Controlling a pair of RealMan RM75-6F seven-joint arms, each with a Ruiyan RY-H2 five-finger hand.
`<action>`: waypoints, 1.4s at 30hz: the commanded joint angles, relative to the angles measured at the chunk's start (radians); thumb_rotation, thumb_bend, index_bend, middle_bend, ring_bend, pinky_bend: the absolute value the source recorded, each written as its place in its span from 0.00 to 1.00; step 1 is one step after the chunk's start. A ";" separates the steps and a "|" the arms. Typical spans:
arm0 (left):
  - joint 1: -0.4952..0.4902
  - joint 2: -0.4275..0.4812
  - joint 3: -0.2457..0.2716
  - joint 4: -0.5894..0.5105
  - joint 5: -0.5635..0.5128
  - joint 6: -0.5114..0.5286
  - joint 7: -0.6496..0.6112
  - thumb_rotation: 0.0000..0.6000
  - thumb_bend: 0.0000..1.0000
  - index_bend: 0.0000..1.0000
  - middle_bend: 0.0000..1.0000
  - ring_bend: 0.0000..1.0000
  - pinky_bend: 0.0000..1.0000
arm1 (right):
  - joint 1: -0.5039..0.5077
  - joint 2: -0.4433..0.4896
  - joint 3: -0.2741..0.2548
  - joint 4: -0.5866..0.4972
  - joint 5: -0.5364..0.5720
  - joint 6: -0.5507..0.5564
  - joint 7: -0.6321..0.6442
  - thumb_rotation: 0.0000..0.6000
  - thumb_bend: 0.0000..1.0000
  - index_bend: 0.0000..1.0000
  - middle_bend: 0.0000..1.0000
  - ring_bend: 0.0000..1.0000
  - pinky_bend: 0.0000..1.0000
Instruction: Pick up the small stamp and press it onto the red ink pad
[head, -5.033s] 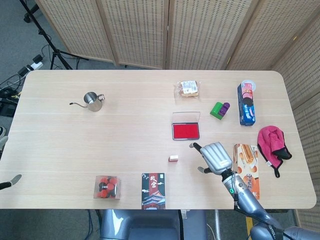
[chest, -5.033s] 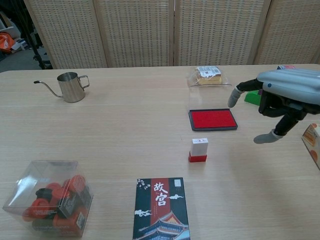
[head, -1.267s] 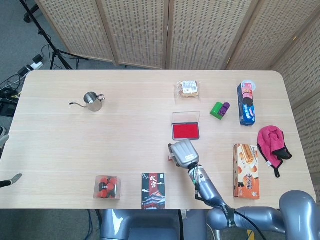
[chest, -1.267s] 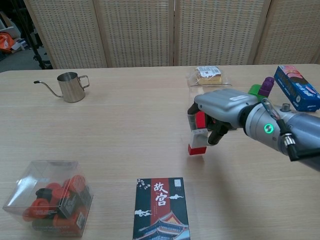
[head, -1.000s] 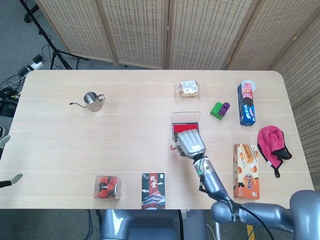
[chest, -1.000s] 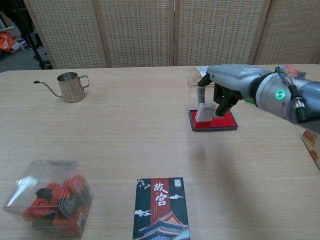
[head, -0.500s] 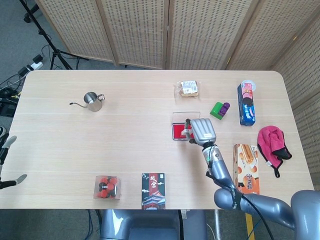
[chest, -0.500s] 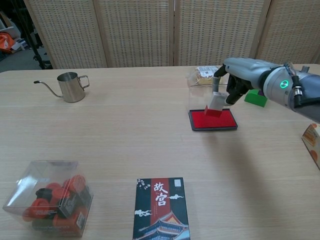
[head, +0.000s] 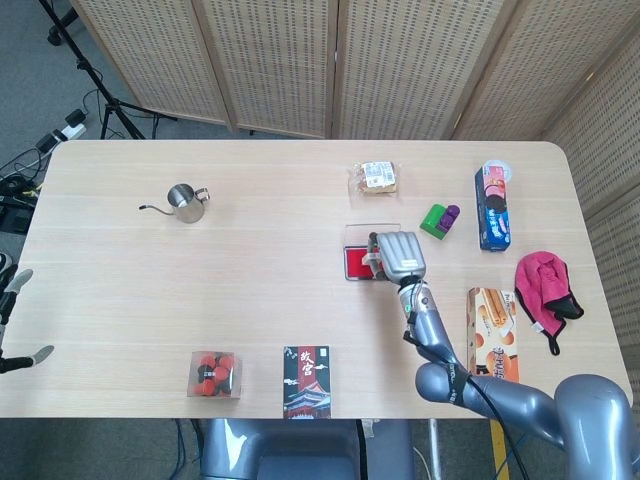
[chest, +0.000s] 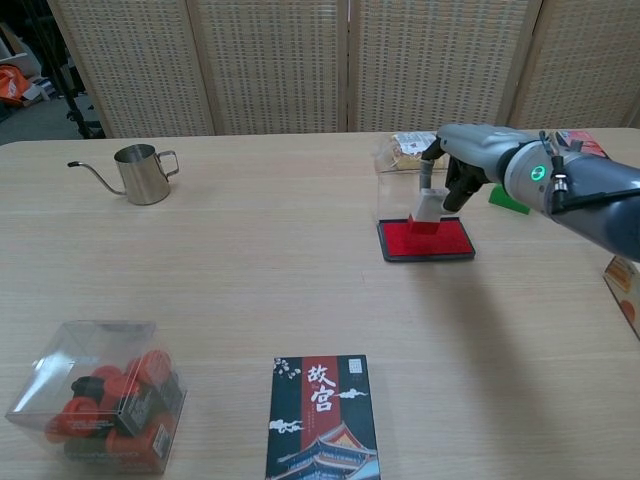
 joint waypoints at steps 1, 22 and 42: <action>-0.001 -0.002 0.000 0.000 -0.001 -0.002 0.005 1.00 0.00 0.00 0.00 0.00 0.00 | 0.013 -0.011 0.001 0.032 0.010 -0.009 -0.018 1.00 0.62 0.51 0.99 1.00 1.00; -0.011 -0.003 -0.002 0.001 -0.023 -0.022 0.010 1.00 0.00 0.00 0.00 0.00 0.00 | 0.034 -0.065 -0.006 0.121 0.046 -0.033 -0.056 1.00 0.64 0.51 0.99 1.00 1.00; -0.014 0.000 0.002 0.002 -0.021 -0.028 0.000 1.00 0.00 0.00 0.00 0.00 0.00 | 0.030 -0.094 -0.015 0.143 0.042 -0.032 -0.075 1.00 0.65 0.51 0.99 1.00 1.00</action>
